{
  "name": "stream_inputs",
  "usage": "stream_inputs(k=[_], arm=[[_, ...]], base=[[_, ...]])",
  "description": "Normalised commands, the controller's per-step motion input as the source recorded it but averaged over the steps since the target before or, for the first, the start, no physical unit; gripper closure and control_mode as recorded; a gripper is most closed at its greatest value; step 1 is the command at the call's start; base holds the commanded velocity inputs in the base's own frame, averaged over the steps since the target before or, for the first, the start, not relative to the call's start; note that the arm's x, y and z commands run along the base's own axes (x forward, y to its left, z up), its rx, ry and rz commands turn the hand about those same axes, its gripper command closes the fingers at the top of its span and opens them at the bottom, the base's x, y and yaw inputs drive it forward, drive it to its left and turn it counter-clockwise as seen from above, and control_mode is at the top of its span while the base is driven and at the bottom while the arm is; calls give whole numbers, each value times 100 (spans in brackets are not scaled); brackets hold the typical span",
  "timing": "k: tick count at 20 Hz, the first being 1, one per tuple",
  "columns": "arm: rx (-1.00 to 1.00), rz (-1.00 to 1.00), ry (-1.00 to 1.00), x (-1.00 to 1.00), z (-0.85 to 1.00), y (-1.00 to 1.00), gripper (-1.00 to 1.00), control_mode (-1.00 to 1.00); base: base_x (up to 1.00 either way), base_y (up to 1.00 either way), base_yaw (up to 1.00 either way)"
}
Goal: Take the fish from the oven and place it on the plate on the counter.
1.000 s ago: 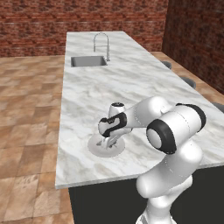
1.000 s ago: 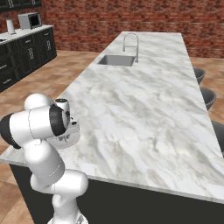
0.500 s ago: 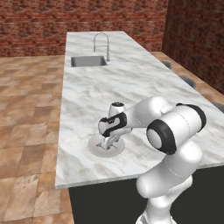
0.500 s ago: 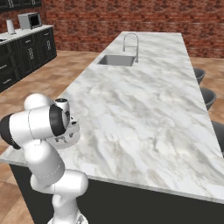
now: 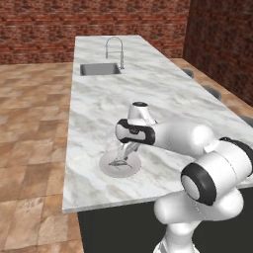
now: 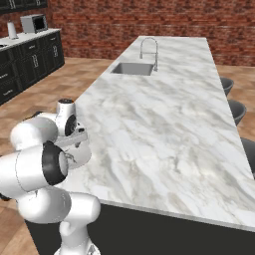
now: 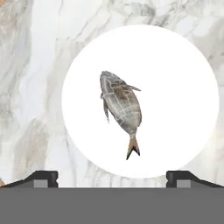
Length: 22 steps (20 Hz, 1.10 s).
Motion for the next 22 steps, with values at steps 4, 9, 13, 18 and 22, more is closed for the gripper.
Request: stream_inputs(k=[4,9,13,18,22], arm=[[11,0,-6,-81,88,-16,-100,-100],[6,-1,-3,-82,80,-17,-100,-100],[0,-5,0,-73,62,-15,-100,-100],[0,-8,0,-76,38,-13,-100,-100],[0,-8,-1,-74,25,-5,-100,-100]], base=[[0,0,0],[0,0,0],[0,0,0],[0,0,0],[0,0,0]])
